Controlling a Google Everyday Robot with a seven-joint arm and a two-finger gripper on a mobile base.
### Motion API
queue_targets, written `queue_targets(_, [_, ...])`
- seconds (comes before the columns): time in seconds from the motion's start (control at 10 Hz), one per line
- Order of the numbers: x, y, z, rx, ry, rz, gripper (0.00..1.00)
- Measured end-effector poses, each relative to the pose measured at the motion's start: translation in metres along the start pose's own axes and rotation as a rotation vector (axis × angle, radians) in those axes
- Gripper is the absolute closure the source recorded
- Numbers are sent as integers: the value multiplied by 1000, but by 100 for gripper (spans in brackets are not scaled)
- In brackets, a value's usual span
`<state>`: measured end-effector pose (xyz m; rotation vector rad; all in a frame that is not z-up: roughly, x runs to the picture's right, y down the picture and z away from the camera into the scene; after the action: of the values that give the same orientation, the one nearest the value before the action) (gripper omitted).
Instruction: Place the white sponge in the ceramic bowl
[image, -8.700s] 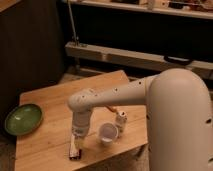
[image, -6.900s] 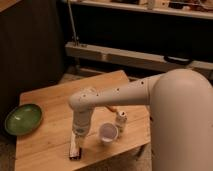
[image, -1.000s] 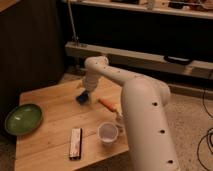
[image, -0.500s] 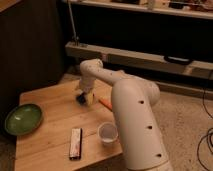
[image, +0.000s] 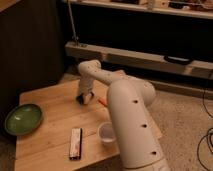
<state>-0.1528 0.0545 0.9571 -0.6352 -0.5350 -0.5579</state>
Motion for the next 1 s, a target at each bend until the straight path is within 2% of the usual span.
queue_targets(0.1, [-2,-1,-3,1,-9,-4,78])
queue_targets(0.3, [-23,1,-24,12,-45,-37,98])
queue_targets(0.4, [-41,6,-34,12,-61,-76,100])
queue_targets(0.6, [-99,17,-49,13,-104,-184,100])
queue_targets(1.0, [-194,41,-58,-14,-166,-354,100])
